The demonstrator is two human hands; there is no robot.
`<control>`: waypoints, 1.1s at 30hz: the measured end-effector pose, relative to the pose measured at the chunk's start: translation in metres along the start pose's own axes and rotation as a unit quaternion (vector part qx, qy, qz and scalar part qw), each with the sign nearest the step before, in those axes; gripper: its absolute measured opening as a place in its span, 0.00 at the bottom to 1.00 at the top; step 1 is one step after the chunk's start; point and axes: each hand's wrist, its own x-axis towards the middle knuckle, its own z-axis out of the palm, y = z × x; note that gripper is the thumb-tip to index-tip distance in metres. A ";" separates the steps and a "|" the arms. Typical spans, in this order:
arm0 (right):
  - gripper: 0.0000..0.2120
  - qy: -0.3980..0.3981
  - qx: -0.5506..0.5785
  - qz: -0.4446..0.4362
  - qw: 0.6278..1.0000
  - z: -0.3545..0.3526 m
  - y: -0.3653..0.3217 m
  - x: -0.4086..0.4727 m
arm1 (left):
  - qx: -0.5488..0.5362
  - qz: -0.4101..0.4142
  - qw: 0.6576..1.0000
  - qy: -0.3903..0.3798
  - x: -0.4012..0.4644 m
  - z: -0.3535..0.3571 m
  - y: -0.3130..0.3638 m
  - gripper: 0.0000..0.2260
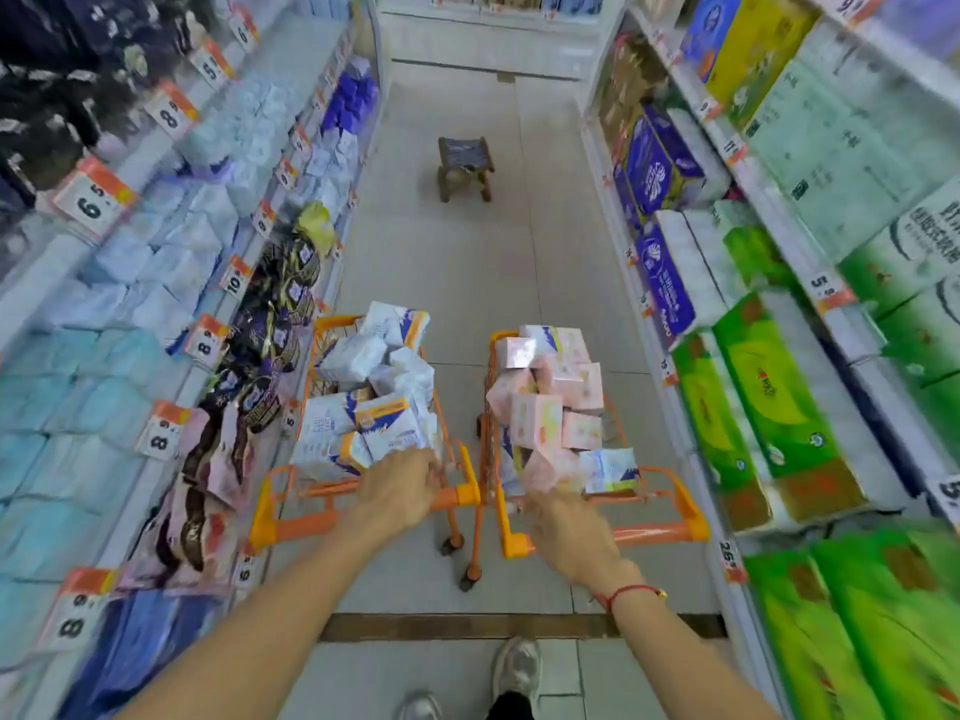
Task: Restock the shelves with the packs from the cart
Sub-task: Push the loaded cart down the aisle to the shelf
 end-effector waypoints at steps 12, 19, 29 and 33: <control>0.42 -0.080 -0.048 0.061 0.994 0.071 0.061 0.037 | 0.003 -0.101 0.994 -0.047 0.038 0.101 -0.047 0.31; 0.27 -0.092 -0.002 0.084 0.992 0.066 0.065 0.063 | -0.025 -0.113 0.986 0.120 0.043 0.117 -0.047 0.31; 0.27 -0.075 -0.021 0.040 0.996 0.037 0.087 0.113 | -0.022 -0.112 0.990 0.079 0.076 0.098 -0.059 0.40; 0.28 -0.072 -0.023 0.024 0.997 0.023 0.099 0.141 | -0.028 -0.103 0.993 0.051 0.101 0.087 -0.048 0.32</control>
